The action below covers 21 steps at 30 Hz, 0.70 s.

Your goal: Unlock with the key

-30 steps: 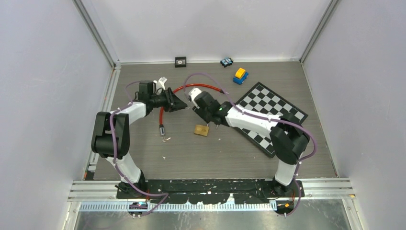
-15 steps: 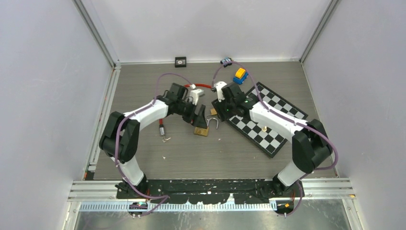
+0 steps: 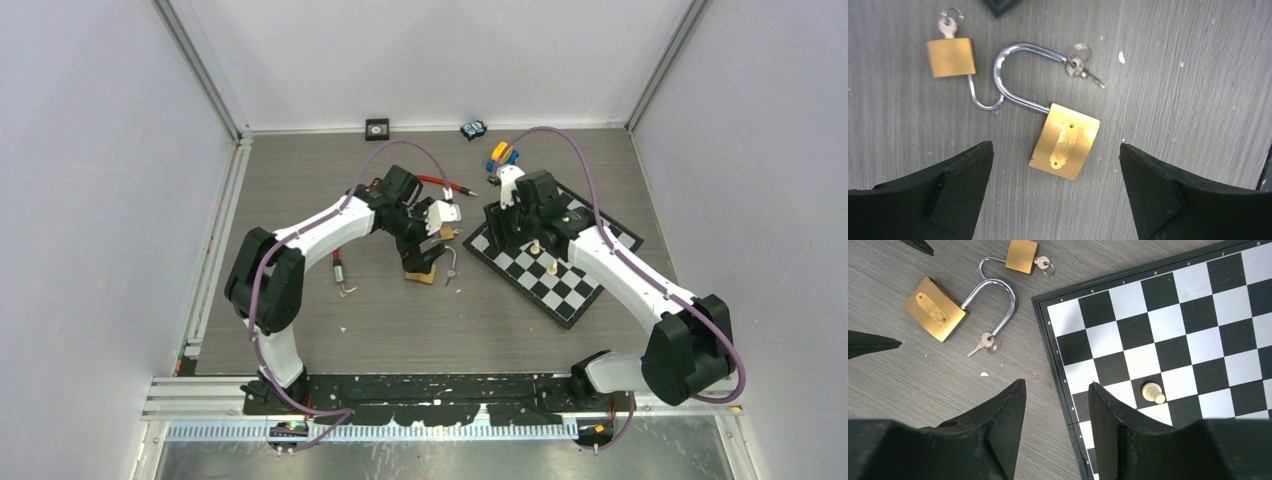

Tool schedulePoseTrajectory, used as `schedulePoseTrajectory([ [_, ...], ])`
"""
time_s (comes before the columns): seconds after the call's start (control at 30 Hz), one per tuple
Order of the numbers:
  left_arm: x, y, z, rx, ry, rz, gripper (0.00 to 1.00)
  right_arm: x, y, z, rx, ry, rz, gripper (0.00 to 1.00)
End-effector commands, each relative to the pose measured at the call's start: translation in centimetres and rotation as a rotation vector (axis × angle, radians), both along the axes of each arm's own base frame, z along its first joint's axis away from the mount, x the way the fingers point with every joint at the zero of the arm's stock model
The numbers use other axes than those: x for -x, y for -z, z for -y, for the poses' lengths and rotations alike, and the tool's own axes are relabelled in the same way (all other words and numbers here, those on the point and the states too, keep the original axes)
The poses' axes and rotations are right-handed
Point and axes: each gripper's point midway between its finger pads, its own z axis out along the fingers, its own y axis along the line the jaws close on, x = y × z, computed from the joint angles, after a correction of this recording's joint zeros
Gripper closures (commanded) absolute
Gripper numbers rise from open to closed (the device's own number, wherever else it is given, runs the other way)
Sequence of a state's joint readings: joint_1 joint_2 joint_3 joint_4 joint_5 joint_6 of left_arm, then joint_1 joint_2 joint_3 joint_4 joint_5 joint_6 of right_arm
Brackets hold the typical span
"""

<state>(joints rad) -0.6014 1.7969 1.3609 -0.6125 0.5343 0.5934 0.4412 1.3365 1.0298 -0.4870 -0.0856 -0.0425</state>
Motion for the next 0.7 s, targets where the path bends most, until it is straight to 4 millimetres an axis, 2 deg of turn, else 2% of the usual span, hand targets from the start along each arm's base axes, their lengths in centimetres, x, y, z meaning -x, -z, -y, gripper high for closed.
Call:
schedulePoseTrajectory([
  [0.0,1.8,1.8,-0.4,-0.071,0.175,0.008,0.00,0.3,-0.5,-0.1,-0.053,-0.009,0.003,0.46],
  [0.07,2.3,2.4,-0.1,-0.090,0.222,0.011,0.00,0.3,-0.2,0.0,-0.057,-0.008,-0.005,0.46],
  [0.23,2.1,4.0,1.1,-0.129,0.260,0.057,0.00,0.5,0.3,-0.3,-0.067,-0.015,-0.027,0.46],
  [0.33,2.4,5.1,1.2,-0.170,0.273,0.059,0.01,0.7,0.5,-0.4,-0.074,-0.021,-0.036,0.46],
  [0.43,1.9,6.4,0.7,-0.230,0.266,0.098,0.07,0.9,0.6,-0.6,-0.084,-0.034,-0.044,0.46],
  [0.67,1.4,7.5,0.0,-0.278,0.222,0.116,0.28,1.1,0.9,-0.7,-0.087,-0.044,-0.048,0.46],
])
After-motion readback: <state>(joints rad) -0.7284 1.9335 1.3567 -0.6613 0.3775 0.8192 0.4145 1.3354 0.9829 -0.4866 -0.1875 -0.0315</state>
